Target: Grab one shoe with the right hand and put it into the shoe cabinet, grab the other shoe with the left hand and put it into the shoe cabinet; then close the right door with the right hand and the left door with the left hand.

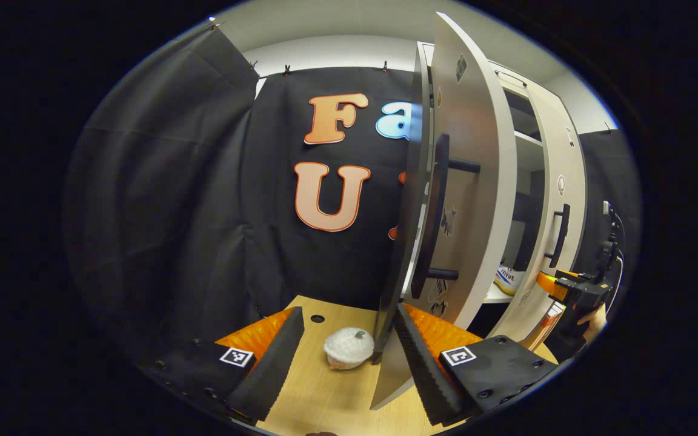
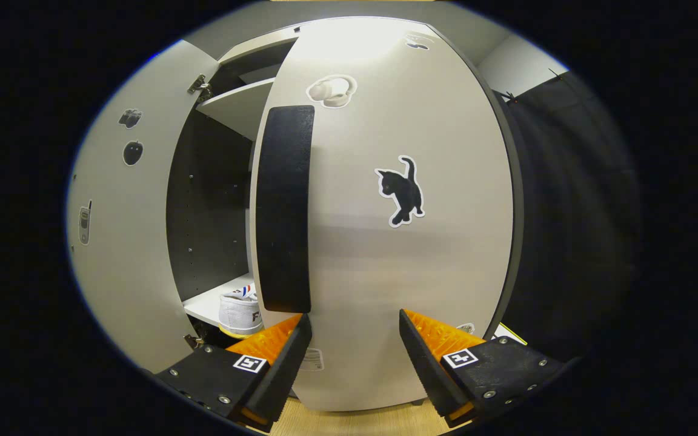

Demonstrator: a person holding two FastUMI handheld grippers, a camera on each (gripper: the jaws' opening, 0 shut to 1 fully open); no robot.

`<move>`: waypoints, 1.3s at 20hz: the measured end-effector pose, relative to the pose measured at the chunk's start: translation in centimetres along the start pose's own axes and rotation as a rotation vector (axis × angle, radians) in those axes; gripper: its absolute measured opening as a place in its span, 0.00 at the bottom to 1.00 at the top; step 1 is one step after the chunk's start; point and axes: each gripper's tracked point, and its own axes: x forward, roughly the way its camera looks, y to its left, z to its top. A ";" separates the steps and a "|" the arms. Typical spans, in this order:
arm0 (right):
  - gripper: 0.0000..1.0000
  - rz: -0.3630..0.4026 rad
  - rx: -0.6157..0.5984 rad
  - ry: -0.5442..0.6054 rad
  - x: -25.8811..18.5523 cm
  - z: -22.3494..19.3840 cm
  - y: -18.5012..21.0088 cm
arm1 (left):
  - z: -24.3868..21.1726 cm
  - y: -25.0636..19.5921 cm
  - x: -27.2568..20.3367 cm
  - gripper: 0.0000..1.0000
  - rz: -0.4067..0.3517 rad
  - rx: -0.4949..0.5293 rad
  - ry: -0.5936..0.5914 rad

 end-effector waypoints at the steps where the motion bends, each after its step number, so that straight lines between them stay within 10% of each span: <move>1: 0.90 -0.005 0.000 0.003 -0.1 0.1 0.0 | -0.4 -0.1 0.4 0.99 -0.003 0.001 0.008; 26: 0.92 -0.125 0.025 -0.095 -13.8 4.9 -10.4 | -2.6 -14.8 1.7 0.95 -0.252 0.064 0.018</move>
